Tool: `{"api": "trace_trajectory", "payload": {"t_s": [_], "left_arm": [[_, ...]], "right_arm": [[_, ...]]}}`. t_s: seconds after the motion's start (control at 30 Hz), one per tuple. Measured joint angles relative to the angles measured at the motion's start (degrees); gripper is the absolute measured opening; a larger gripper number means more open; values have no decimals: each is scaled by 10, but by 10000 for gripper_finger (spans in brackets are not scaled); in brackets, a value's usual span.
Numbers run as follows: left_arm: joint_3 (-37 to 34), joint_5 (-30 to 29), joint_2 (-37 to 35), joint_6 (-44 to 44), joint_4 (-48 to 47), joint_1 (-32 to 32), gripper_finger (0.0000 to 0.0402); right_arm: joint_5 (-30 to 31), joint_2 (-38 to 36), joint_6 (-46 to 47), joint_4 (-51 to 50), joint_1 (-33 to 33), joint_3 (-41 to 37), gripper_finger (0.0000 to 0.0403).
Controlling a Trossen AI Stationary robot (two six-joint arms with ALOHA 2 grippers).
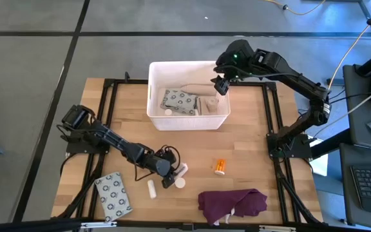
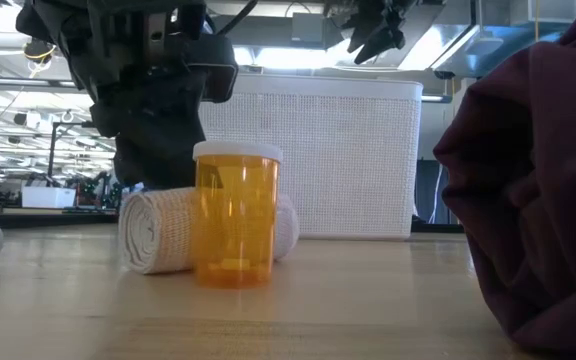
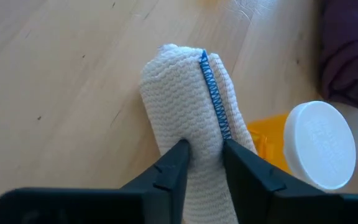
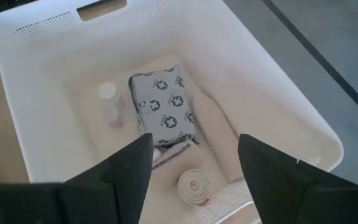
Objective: Pick & place medical supplies in basket/bin
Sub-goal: Put the light brown and blue bandage into the white bin
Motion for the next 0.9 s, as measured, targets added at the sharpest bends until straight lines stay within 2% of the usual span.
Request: {"api": "trace_trajectory", "payload": {"t_s": [0.33,0.63,0.9], "left_arm": [[0,44,22,15,13,15,11],[-2,45,-30,61,-53,26,4],[-2,-4,-113,74,-72,27,3]], "right_arm": [[0,0,0,0,0,0,237],[0,0,-1,0,0,0,237],[0,0,-1,-1,0,0,237]]}}
